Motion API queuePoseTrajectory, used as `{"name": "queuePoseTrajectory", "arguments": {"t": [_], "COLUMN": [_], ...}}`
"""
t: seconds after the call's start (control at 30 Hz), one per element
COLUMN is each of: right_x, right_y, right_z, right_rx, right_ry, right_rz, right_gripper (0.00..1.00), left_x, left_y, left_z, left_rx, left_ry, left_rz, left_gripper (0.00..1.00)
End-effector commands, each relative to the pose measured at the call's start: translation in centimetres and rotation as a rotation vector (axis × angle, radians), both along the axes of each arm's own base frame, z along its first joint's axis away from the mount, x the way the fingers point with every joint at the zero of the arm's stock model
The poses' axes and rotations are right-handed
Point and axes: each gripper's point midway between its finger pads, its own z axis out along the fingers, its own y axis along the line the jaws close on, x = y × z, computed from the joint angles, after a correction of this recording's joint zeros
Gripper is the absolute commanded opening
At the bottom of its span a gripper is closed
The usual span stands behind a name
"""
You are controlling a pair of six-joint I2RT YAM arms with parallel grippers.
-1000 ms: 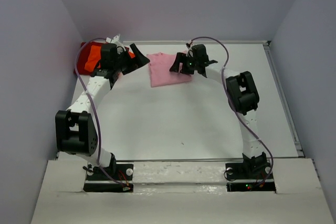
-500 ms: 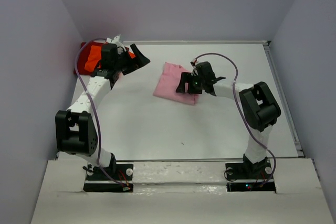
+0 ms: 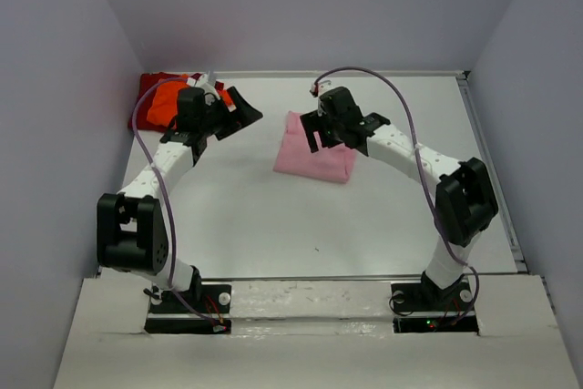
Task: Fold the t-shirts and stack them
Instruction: Put the neatly folded tshirt into the corner of the board with the left arm
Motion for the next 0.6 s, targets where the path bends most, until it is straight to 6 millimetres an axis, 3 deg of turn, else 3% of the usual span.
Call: {"name": "queuePoseTrajectory", "arguments": {"t": [0.0, 0.07, 0.1, 0.23, 0.27, 0.47, 0.57], "right_x": [-1.3, -2.0, -2.2, -3.3, -3.3, -3.2, -3.7], "right_y": [0.5, 0.6, 0.3, 0.5, 0.6, 1.8, 3.4], "right_z": [2.8, 1.8, -0.3, -3.6, -4.1, -5.1, -5.4], "right_rx": [-0.235, -0.295, -0.308, -0.351, -0.381, -0.414, -0.397], "right_ry": [-0.136, -0.170, -0.186, -0.201, -0.203, -0.234, -0.243], "right_rz": [0.123, 0.188, 0.208, 0.263, 0.272, 0.312, 0.358], "right_gripper": [0.85, 0.84, 0.84, 0.84, 0.84, 0.84, 0.84], "left_x": [-2.5, -3.0, -3.5, -4.9, -5.6, -6.5, -6.8], "left_y": [-1.0, -0.4, -0.1, 0.6, 0.8, 0.2, 0.1], "left_z": [0.5, 0.9, 0.8, 0.6, -0.9, -1.6, -2.2], "left_rx": [-0.082, -0.063, -0.051, -0.051, -0.052, -0.109, -0.121], "left_ry": [-0.031, -0.063, -0.070, -0.105, -0.080, -0.081, -0.066], "left_rz": [-0.035, -0.013, -0.002, 0.051, 0.065, 0.042, 0.038], "left_gripper": [0.99, 0.99, 0.99, 0.99, 0.99, 0.99, 0.99]}}
